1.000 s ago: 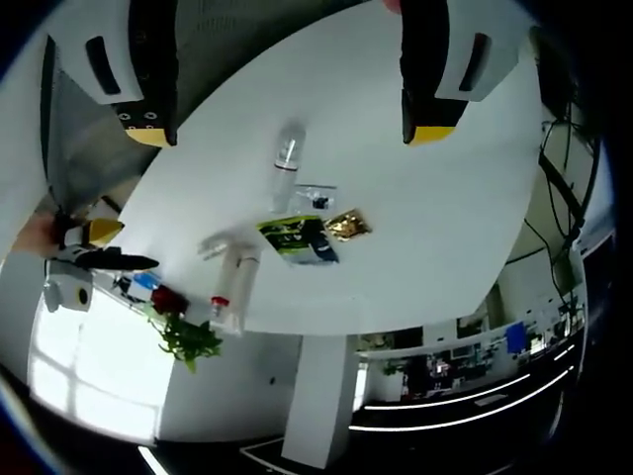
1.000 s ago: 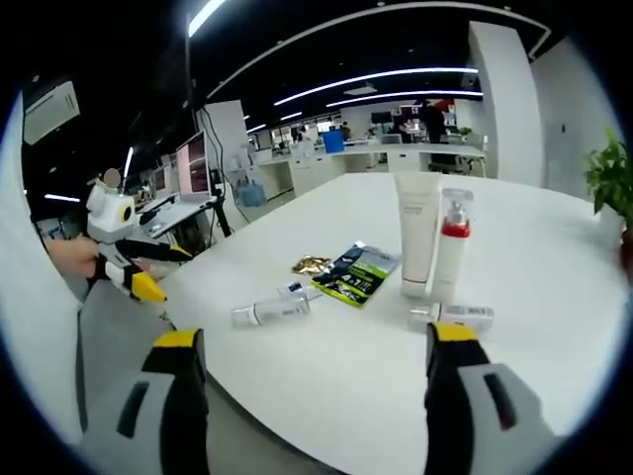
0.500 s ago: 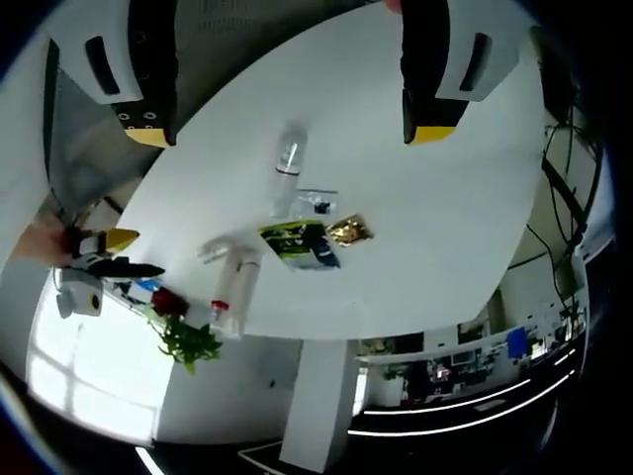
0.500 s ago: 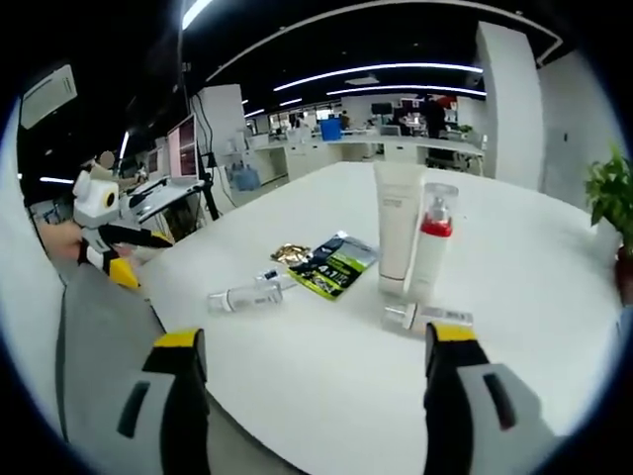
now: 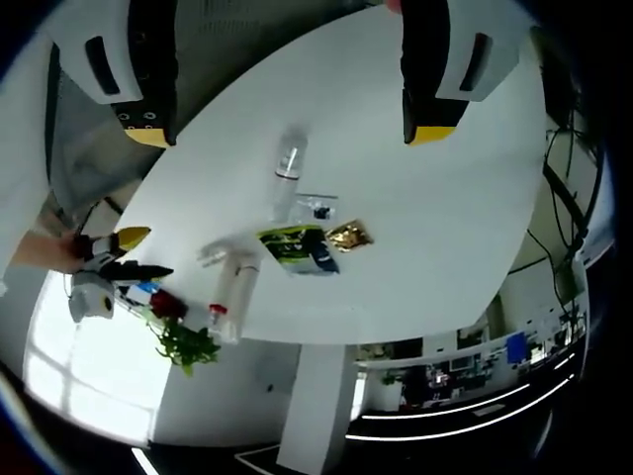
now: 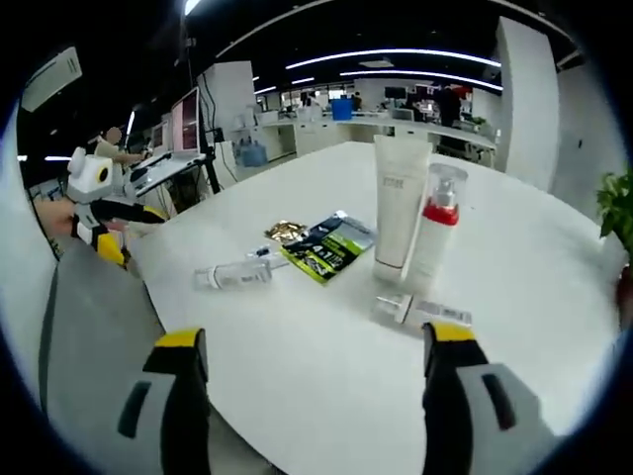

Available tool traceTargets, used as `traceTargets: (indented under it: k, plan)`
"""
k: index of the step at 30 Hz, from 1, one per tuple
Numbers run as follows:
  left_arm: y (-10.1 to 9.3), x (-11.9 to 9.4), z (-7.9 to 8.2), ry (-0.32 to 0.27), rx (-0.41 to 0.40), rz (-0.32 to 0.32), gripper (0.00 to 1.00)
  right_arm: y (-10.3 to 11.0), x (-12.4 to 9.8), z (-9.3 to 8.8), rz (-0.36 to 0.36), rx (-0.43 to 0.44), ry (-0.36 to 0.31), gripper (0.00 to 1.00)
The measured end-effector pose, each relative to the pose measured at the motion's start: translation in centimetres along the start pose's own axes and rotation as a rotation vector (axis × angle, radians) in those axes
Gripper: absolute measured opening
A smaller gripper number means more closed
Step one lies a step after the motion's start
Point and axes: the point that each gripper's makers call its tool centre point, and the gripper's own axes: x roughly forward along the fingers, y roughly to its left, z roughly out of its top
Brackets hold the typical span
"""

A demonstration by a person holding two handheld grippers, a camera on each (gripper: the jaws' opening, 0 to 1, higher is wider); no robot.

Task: Arrange the skincare products in the storage area until every visible bottle or jar stands upright without overlapping.

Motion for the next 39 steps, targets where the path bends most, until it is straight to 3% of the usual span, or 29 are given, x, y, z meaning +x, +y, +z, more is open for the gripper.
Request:
traceTargets:
  k: [13, 19, 25, 31, 34, 37, 39]
  plan:
    - [0.3, 0.1, -0.4, 0.021, -0.02, 0.006, 0.93, -3.3, 2.1, -2.0, 0.023, -0.101, 0.118, 0.87]
    - [0.5, 0.2, -0.5, 0.027, -0.033, 0.015, 0.93, -5.7, 3.4, -2.6, 0.043, -0.242, 0.202, 0.82]
    - [0.7, 0.3, -0.7, 0.033, -0.036, 0.025, 0.92, -7.9, 5.0, -2.8, 0.059, -0.343, 0.265, 0.75]
    - [0.8, 0.4, -0.9, 0.048, -0.039, 0.031, 0.92, -10.1, 6.1, -4.0, 0.091, -0.479, 0.378, 0.65]
    - [0.9, 0.4, -1.1, 0.055, -0.037, 0.033, 0.92, -10.5, 6.5, -4.2, 0.12, -0.513, 0.403, 0.58]
    - [0.9, 0.4, -1.1, 0.058, -0.034, 0.037, 0.92, -10.6, 6.8, -4.6, 0.162, -0.608, 0.458, 0.53]
    - [0.9, 0.4, -1.1, 0.059, -0.034, 0.038, 0.91, -10.6, 7.1, -4.8, 0.178, -0.606, 0.468, 0.48]
